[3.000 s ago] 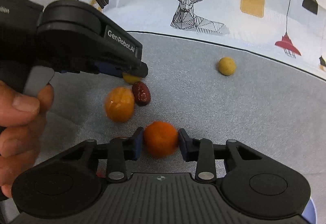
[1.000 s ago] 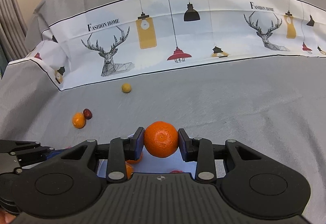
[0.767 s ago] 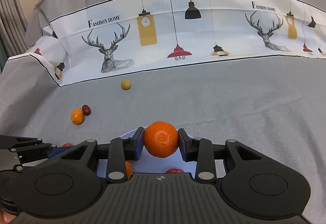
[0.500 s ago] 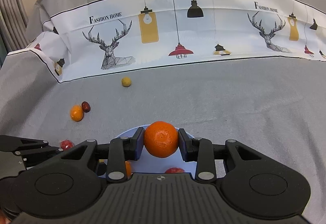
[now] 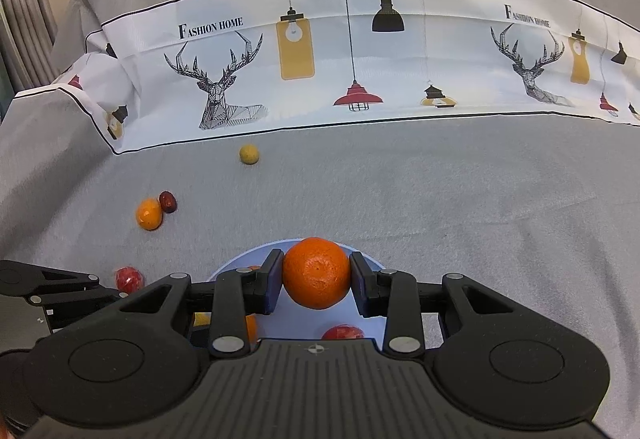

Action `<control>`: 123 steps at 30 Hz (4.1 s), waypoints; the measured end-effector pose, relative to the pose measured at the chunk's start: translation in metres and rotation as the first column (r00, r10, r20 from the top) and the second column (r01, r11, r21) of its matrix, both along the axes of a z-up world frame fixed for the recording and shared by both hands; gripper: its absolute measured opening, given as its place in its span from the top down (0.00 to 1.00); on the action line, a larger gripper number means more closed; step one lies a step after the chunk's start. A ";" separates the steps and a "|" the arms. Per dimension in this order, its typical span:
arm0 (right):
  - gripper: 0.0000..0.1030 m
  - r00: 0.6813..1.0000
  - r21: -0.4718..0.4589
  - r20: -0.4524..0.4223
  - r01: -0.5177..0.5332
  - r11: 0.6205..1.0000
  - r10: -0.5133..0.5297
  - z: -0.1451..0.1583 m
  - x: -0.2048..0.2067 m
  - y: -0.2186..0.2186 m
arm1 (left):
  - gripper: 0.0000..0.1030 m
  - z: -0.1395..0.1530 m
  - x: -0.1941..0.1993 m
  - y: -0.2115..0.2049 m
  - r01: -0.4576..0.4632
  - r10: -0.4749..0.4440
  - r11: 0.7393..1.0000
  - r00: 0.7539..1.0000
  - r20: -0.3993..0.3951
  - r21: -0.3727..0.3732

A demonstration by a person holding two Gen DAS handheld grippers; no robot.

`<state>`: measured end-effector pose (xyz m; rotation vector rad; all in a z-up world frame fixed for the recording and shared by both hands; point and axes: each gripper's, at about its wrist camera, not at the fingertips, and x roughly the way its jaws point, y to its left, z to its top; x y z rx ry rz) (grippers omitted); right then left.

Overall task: Organize fruits
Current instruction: 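Open the left tool over the plate while the right tool releases the mandarin there, then move both open tools back toward the remaining fruits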

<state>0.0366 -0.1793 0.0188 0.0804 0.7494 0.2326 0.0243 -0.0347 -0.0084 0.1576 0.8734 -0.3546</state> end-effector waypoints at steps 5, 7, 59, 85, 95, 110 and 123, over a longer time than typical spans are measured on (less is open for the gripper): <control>0.64 1.000 -0.004 -0.003 -0.001 1.000 0.001 -0.001 0.000 0.001 | 0.73 -0.001 0.002 0.000 0.005 -0.005 1.000 1.000 -0.003 0.002; 0.64 1.000 -0.004 -0.003 -0.001 1.000 0.001 -0.001 0.000 0.001 | 0.73 -0.001 0.002 0.001 0.008 -0.008 1.000 1.000 -0.004 0.002; 0.59 1.000 -0.021 -0.012 -0.007 1.000 0.007 -0.003 -0.001 0.005 | 0.72 0.002 0.001 0.001 -0.011 0.011 1.000 1.000 0.011 -0.017; 0.59 1.000 -0.023 -0.011 -0.005 1.000 0.005 -0.002 -0.001 0.005 | 0.72 0.004 0.002 0.003 -0.019 0.019 1.000 1.000 0.022 -0.007; 0.77 0.999 -0.022 0.035 0.017 1.000 -0.016 0.009 0.000 0.001 | 0.78 0.011 0.007 0.011 -0.055 0.055 0.998 0.997 0.045 -0.014; 0.89 0.996 0.015 0.088 0.029 0.999 -0.030 0.015 0.001 0.003 | 0.81 0.035 0.045 0.084 -0.305 0.313 0.944 0.949 0.045 -0.123; 0.89 0.998 0.110 0.059 -0.008 0.994 0.002 0.010 0.047 0.029 | 0.64 0.014 0.098 0.167 -0.581 0.555 0.789 0.814 -0.171 -0.201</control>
